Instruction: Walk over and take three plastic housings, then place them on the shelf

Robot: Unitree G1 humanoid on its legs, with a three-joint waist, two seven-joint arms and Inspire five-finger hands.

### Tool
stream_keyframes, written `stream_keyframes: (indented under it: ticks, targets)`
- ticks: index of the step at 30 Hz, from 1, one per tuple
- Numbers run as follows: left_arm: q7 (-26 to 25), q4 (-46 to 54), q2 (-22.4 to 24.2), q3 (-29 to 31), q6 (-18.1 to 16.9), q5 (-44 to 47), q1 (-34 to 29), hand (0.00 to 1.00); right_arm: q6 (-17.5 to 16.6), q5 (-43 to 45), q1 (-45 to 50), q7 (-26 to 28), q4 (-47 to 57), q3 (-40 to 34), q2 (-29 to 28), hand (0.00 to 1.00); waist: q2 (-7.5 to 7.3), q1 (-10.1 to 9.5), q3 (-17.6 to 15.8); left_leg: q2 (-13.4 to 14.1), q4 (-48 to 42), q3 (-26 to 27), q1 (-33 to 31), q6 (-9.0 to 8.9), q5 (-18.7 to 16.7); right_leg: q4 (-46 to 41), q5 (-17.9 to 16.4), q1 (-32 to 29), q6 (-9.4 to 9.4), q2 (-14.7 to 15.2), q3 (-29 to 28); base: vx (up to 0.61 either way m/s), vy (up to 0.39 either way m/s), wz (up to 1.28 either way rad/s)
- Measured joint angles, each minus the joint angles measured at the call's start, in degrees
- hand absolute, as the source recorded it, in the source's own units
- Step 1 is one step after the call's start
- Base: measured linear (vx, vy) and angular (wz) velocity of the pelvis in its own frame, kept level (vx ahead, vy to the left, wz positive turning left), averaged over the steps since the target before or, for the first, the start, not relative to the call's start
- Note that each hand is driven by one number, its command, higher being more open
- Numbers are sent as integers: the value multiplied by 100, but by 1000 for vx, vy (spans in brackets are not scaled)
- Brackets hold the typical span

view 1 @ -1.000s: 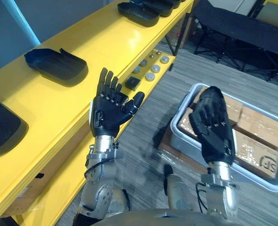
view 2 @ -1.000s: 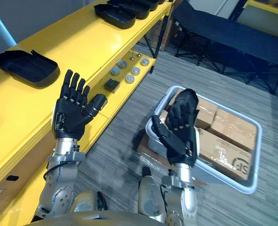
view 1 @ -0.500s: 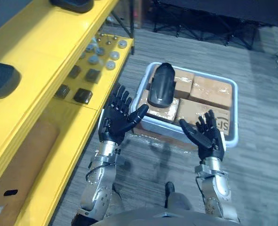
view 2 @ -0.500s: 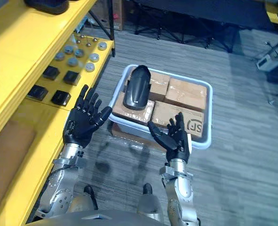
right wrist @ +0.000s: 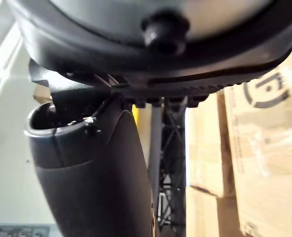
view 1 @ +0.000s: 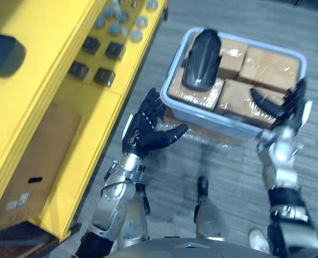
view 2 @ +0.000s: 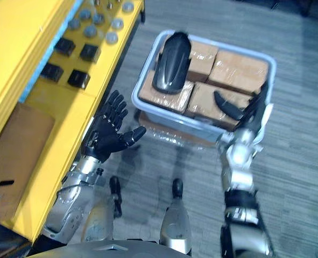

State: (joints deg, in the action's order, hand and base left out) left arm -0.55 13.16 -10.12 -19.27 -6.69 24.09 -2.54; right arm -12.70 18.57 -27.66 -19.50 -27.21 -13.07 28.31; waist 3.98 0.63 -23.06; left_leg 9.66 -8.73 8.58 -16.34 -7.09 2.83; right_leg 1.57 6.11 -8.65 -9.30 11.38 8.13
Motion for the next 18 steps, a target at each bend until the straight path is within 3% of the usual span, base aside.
stream_keyframes:
  ticks: [3, 6, 8, 15, 18]
  targets:
    - [-29, -305, 6, -75, 91, -1, 221, 100, 5, 44, -917, 21, -900, 90, 623, 100, 112, -67, -101, -38, 7, -96, -147, 43, 44, 13, 132, -105, -39, 15, 132, -31, 14, 10]
    - [-61, -563, 4, -68, 90, 1, 395, 100, 7, 32, -1623, 45, -1655, 579, 1161, 100, 144, -128, -112, -101, 1, -238, -361, 78, 73, -46, 150, -281, -49, 62, 206, -24, 17, 14]
    - [-76, -822, 4, -117, 90, 3, 610, 100, 11, 37, -2117, 52, -2126, 924, 1558, 100, 245, -237, -189, -120, -18, -309, -521, 113, 112, -55, 293, -401, -64, 68, 331, -47, 23, 14]
    - [-140, -1332, 0, -209, 77, 80, 780, 100, 236, 234, -3197, 378, -2909, 1716, 2071, 100, 506, -455, -376, -314, -100, -553, -773, 197, 169, -209, 335, -528, -63, 233, 652, -49, 30, 18]
    - [-165, -1370, -5, -273, 75, 85, 767, 100, 267, 228, -3234, 447, -2952, 1854, 2178, 100, 568, -533, -403, -357, -97, -623, -829, 223, 191, -254, 334, -553, -62, 265, 746, -36, 17, 14]
